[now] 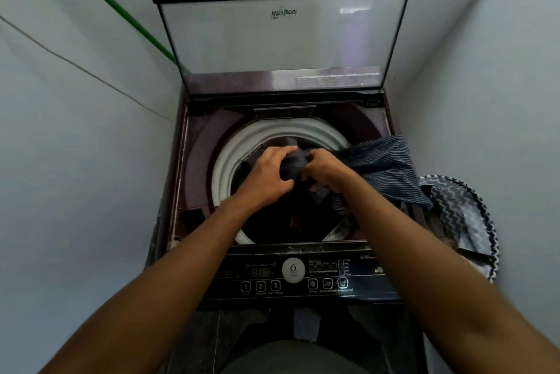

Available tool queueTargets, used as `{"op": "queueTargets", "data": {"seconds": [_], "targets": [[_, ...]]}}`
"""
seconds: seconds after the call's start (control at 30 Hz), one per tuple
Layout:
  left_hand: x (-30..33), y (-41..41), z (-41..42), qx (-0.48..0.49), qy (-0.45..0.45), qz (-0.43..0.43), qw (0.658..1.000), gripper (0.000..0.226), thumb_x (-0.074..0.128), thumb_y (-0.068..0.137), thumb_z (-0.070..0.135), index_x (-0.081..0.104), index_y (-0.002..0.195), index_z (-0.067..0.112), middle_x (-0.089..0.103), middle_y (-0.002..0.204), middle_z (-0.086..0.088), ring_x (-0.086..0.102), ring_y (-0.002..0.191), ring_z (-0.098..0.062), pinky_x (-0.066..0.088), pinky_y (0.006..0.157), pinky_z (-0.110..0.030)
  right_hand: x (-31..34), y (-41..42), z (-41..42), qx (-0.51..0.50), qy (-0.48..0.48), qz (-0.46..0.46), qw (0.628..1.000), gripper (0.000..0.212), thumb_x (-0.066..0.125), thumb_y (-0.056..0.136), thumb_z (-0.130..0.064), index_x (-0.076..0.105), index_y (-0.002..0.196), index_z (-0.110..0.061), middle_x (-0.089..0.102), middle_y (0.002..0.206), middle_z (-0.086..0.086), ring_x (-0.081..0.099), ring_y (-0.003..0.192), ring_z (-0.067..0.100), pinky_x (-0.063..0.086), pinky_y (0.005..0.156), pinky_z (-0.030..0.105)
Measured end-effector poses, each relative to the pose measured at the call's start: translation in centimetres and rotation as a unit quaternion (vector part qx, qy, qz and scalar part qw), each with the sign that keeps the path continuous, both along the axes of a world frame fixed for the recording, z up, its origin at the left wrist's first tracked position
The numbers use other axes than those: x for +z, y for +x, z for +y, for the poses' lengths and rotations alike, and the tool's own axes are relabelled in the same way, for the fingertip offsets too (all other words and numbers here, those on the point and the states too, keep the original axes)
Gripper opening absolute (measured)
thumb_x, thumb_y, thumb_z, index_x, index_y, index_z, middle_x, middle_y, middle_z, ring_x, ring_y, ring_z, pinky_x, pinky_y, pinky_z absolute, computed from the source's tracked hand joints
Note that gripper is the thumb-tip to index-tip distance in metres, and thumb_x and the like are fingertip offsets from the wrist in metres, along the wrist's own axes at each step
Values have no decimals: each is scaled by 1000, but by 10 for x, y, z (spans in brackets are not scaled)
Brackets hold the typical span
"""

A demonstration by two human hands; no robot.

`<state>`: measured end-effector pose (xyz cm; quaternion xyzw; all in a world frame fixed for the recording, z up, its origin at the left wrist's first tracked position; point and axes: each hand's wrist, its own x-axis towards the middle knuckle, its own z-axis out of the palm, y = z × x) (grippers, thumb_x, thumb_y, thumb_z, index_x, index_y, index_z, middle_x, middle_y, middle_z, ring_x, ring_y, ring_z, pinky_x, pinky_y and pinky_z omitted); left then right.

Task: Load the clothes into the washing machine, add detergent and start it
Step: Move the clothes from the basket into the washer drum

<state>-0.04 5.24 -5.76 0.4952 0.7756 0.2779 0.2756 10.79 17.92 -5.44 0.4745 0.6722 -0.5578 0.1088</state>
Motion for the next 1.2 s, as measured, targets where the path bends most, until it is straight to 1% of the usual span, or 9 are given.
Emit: {"op": "queueTargets", "data": {"seconds": [0.13,0.3,0.57,0.7,0.87,0.97,1.07,1.13,1.2], "targets": [[-6,17,20,-33,8,-13,999,61,71,78,8,56,135,23,51,129,1,50,118,-11,41,105,-24,-3,34,18,30,149,-92,984,32,68,79,-5,66,111,-1,67,112,19,62,105,35,57,87,45],[-7,45,53,-68,-5,-40,997,59,71,80,6,58,133,27,52,127,6,52,109,-9,46,99,-26,-5,76,39,13,446,-143,884,42,65,79,-10,57,120,-12,46,128,15,40,121,36,44,98,47],[-16,109,109,-108,-8,-92,990,85,82,77,22,38,149,17,42,145,-6,45,132,-20,42,111,-38,2,102,44,50,510,-191,837,59,62,89,-18,41,144,-20,17,160,20,30,137,40,38,101,56],[-24,125,123,-111,-22,-81,990,109,86,72,30,21,157,15,26,159,-10,26,147,-22,30,119,-40,4,122,61,3,401,-256,879,84,70,87,-33,18,153,-27,23,153,23,37,131,41,46,90,57],[-27,134,126,-97,-51,-52,993,124,90,67,38,7,159,22,22,157,-7,31,142,-25,35,116,-41,16,131,71,-9,416,-171,893,35,59,94,-11,41,124,-10,54,114,20,62,98,39,44,68,39],[-27,129,121,-67,-49,-86,993,102,90,68,35,32,151,21,43,137,-6,49,123,-21,48,103,-39,27,123,74,11,409,-149,900,19,45,97,-4,52,115,-4,56,114,21,62,100,39,44,72,39],[-29,125,112,-34,-61,-119,990,54,86,74,25,57,119,17,60,104,2,59,97,-14,51,82,-24,31,112,74,15,391,-125,912,19,44,95,1,57,107,-2,58,109,20,61,97,38,41,69,37],[-29,118,105,-14,-59,-112,992,30,83,78,19,60,98,20,61,88,7,60,84,-9,44,67,-12,29,101,69,12,354,-111,929,17,45,92,1,60,99,-4,61,102,18,60,90,35,45,68,37],[-30,106,100,0,-47,-76,996,21,78,78,13,60,86,19,60,85,5,58,80,-12,41,64,-16,22,90,64,7,318,-93,943,14,46,89,0,58,91,-5,62,92,15,60,82,34,53,68,41]]}}
